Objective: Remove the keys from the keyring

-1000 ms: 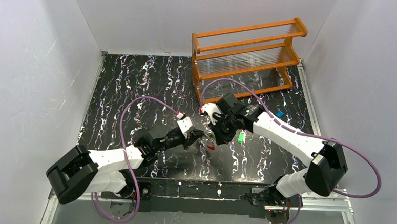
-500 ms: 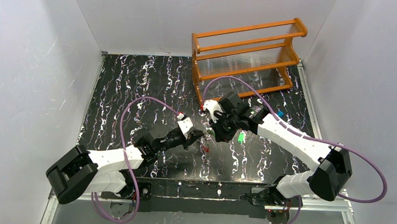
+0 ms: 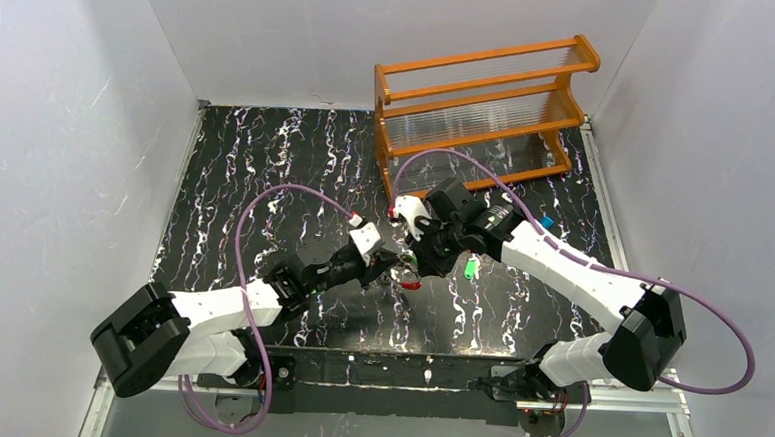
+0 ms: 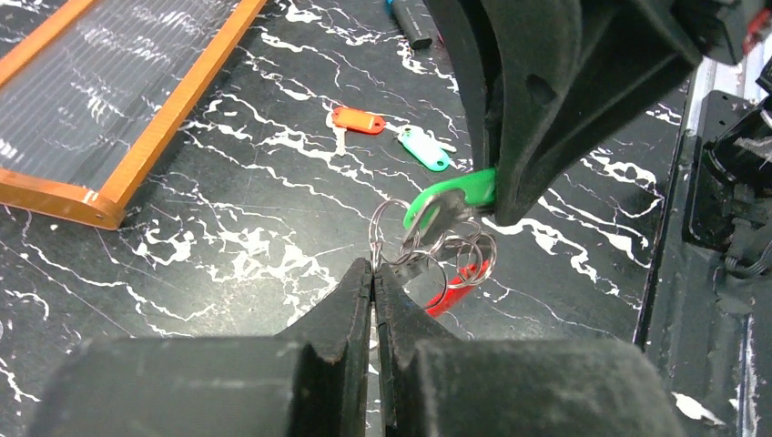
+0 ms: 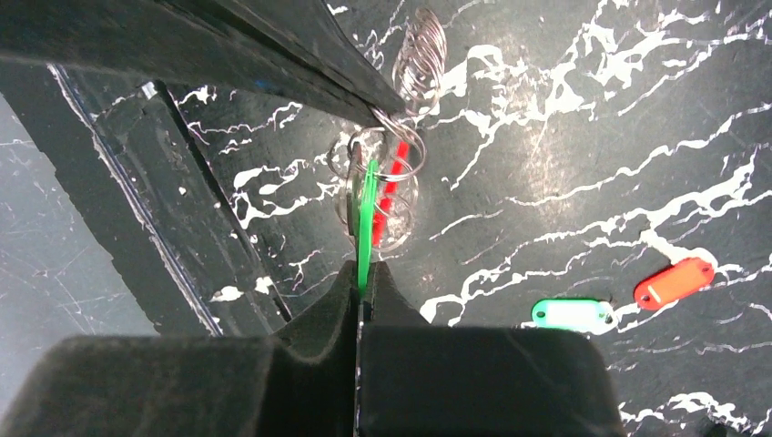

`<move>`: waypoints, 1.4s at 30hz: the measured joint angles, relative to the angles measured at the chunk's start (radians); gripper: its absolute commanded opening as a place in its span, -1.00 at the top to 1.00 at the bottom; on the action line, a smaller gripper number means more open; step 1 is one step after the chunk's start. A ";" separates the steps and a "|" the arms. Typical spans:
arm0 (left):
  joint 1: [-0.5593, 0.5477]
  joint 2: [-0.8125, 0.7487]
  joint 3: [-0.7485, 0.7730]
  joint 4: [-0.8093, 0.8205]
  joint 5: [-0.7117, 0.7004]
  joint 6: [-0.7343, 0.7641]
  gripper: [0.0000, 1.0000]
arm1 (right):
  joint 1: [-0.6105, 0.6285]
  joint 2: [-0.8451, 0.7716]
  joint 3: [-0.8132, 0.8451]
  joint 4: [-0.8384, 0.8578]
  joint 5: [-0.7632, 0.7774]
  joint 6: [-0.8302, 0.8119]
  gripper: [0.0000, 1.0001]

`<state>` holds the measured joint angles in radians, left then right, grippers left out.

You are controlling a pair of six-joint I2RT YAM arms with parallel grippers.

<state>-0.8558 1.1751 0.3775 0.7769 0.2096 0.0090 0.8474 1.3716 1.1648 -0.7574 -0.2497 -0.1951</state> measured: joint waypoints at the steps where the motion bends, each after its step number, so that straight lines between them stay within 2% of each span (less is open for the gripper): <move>1: 0.000 0.005 0.005 -0.005 -0.005 -0.009 0.95 | 0.003 0.005 0.003 0.000 0.000 -0.004 0.97; 4: -0.002 0.015 0.013 -0.022 -0.013 -0.034 0.79 | 0.016 0.032 0.026 -0.002 0.003 -0.021 0.97; 12: -0.004 -0.026 0.013 -0.103 -0.102 -0.082 0.14 | 0.026 0.052 0.041 0.000 0.035 -0.026 0.97; 16: -0.004 -0.078 0.013 -0.162 -0.146 -0.122 -0.06 | 0.025 0.052 0.031 0.006 0.064 -0.022 0.97; 21: -0.004 -0.142 0.032 -0.309 -0.214 -0.214 -0.19 | 0.025 0.052 0.029 0.010 0.092 -0.006 0.97; 30: -0.004 -0.219 0.139 -0.589 -0.312 -0.475 -0.45 | 0.025 0.021 -0.027 0.074 0.122 0.040 0.97; 34: -0.004 -0.216 0.219 -0.731 -0.369 -0.558 -0.46 | 0.025 0.002 -0.055 0.085 0.148 0.055 0.97; 42: -0.003 -0.138 0.302 -0.860 -0.381 -0.837 -0.40 | 0.025 0.003 -0.066 0.118 0.168 0.133 0.97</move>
<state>-0.8593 1.0367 0.6792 -0.0834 -0.1711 -0.8284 0.8726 1.3743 1.0992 -0.6392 -0.0818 -0.0624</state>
